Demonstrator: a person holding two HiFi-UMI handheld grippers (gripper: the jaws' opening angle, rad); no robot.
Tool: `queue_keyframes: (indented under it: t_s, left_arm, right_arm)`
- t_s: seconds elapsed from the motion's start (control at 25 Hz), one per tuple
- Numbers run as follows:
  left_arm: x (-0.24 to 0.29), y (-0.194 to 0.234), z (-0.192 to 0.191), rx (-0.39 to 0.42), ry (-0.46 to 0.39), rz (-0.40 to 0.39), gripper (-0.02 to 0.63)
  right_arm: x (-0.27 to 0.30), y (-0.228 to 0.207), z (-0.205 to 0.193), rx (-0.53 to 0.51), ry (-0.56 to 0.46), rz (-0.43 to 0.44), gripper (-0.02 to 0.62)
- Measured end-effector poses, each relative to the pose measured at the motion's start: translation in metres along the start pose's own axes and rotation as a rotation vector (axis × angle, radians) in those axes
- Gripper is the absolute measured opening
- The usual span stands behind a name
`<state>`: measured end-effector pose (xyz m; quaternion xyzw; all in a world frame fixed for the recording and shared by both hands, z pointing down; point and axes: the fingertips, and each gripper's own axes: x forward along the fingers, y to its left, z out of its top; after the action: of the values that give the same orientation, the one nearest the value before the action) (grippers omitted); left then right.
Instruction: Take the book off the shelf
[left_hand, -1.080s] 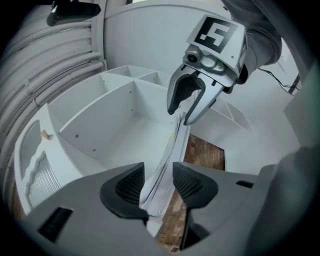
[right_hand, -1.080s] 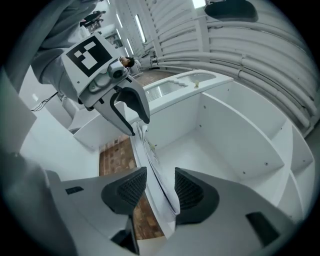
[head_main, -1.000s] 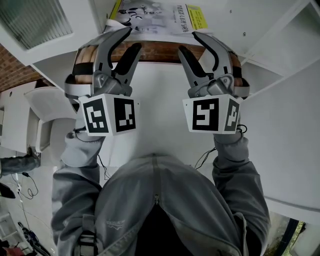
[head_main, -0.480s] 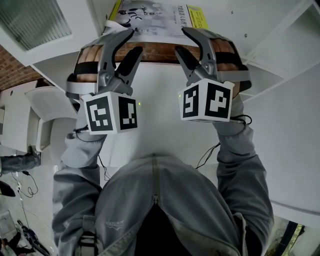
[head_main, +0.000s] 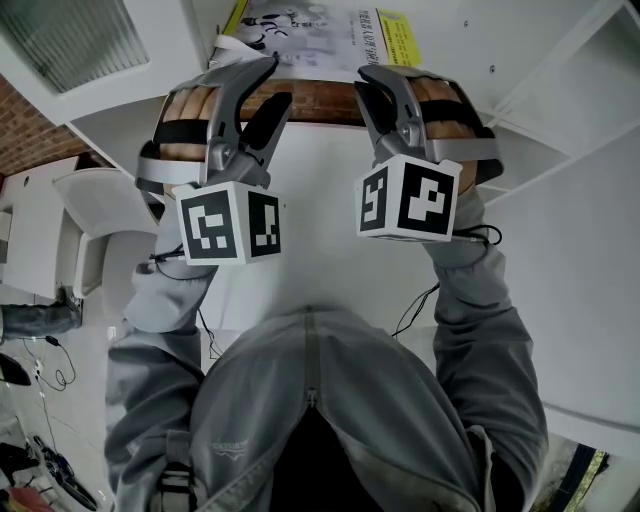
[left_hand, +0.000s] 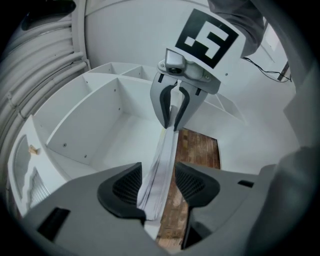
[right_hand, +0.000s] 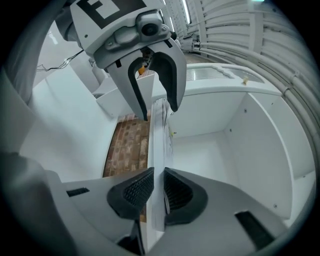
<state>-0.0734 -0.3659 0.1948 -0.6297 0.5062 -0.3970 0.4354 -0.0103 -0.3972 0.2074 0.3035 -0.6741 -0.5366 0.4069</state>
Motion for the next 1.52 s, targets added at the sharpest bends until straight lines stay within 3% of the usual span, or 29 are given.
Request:
queue_keyframes:
  t_s: [0.24, 0.4, 0.56, 0.68, 0.84, 0.96, 1.08, 1.28, 1.52]
  left_arm:
    - [-0.007, 0.002, 0.005, 0.090, 0.033, 0.029, 0.249]
    - [-0.001, -0.017, 0.009, 0.193, 0.070, 0.020, 0.290]
    - [0.000, -0.032, 0.024, 0.317, 0.092, 0.040, 0.302]
    - [0.008, -0.026, 0.025, 0.356, 0.090, 0.062, 0.301]
    - [0.016, -0.018, 0.019, 0.343, 0.093, 0.061, 0.288]
    - [0.014, -0.017, 0.021, 0.328, 0.075, 0.069, 0.145]
    - [0.014, -0.022, 0.021, 0.315, 0.077, 0.039, 0.081]
    - [0.008, -0.026, 0.023, 0.295, 0.105, 0.011, 0.081]
    - [-0.009, -0.027, 0.029, 0.252, 0.121, -0.015, 0.081]
  right_arm:
    - [-0.033, 0.004, 0.012, -0.021, -0.016, -0.009, 0.074]
    - [-0.052, 0.019, 0.012, -0.027, -0.023, -0.006, 0.074]
    - [-0.081, 0.033, 0.007, -0.029, -0.026, -0.005, 0.074]
    - [-0.088, 0.032, 0.009, -0.025, -0.024, 0.019, 0.074]
    - [-0.092, 0.028, 0.013, -0.023, -0.022, 0.045, 0.074]
    - [-0.094, 0.026, 0.013, -0.017, -0.012, 0.044, 0.074]
    - [-0.093, 0.028, 0.012, -0.033, -0.001, 0.038, 0.079]
    - [-0.085, 0.027, 0.013, -0.052, 0.037, 0.001, 0.232]
    - [-0.071, 0.034, 0.016, -0.049, 0.093, 0.035, 0.253]
